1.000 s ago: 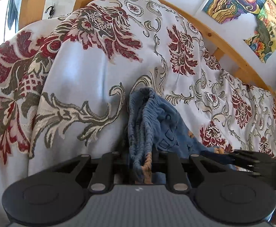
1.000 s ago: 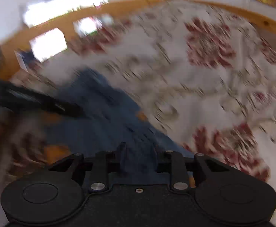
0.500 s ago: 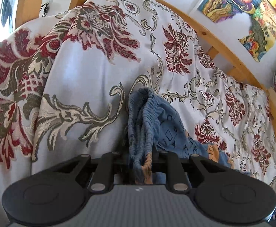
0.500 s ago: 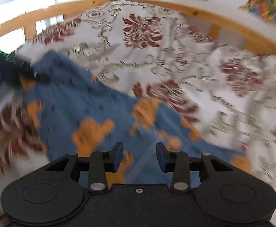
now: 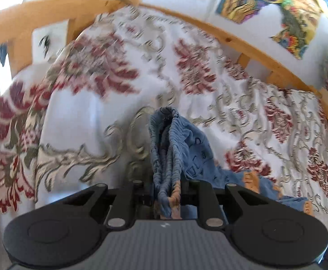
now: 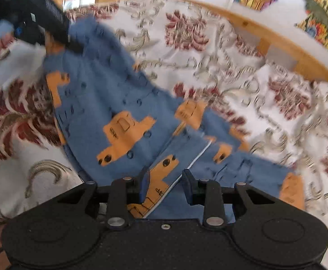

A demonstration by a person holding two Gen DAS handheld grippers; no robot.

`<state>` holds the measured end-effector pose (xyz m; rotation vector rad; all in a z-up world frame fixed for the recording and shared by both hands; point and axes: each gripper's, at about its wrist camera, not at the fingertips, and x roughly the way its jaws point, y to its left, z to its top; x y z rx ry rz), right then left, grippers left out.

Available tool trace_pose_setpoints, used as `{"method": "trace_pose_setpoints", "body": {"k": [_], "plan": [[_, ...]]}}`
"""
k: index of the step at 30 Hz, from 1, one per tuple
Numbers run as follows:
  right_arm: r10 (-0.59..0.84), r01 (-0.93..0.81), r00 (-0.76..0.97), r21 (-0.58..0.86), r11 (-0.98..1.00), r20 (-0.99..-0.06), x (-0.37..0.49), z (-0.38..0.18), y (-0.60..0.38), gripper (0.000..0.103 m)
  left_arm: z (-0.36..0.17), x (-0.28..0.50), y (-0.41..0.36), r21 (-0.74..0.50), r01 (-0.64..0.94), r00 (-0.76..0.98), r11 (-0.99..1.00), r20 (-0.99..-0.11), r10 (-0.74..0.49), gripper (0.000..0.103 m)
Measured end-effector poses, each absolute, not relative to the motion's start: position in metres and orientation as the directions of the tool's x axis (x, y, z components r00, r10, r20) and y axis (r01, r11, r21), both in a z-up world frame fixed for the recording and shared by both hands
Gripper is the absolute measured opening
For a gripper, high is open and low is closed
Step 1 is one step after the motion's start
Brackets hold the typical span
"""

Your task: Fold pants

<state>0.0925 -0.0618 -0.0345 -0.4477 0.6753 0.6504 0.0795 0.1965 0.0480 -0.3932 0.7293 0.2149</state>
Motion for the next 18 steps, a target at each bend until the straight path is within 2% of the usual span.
{"method": "trace_pose_setpoints", "body": {"k": [5,9,15,18], "plan": [[0.461,-0.658,0.593,-0.067,0.75,-0.66,0.096,-0.033,-0.078,0.034,0.081,0.078,0.152,-0.201,-0.167,0.768,0.965,-0.641,-0.001,0.019],[0.477,-0.663,0.59,-0.054,0.747,-0.651,0.094,-0.04,-0.083,0.035,0.101,0.088,0.108,-0.178,-0.005,0.773,0.984,-0.625,-0.109,0.02],[0.5,-0.572,0.643,0.07,0.817,-0.581,0.091,-0.012,-0.13,0.036,0.104,0.112,0.044,-0.145,0.172,0.715,0.974,-0.662,-0.225,0.02],[0.505,-0.483,0.655,0.202,0.852,-0.563,0.107,0.01,-0.179,0.037,0.092,0.119,0.015,-0.11,0.227,0.691,0.968,-0.682,-0.239,0.02]]}}
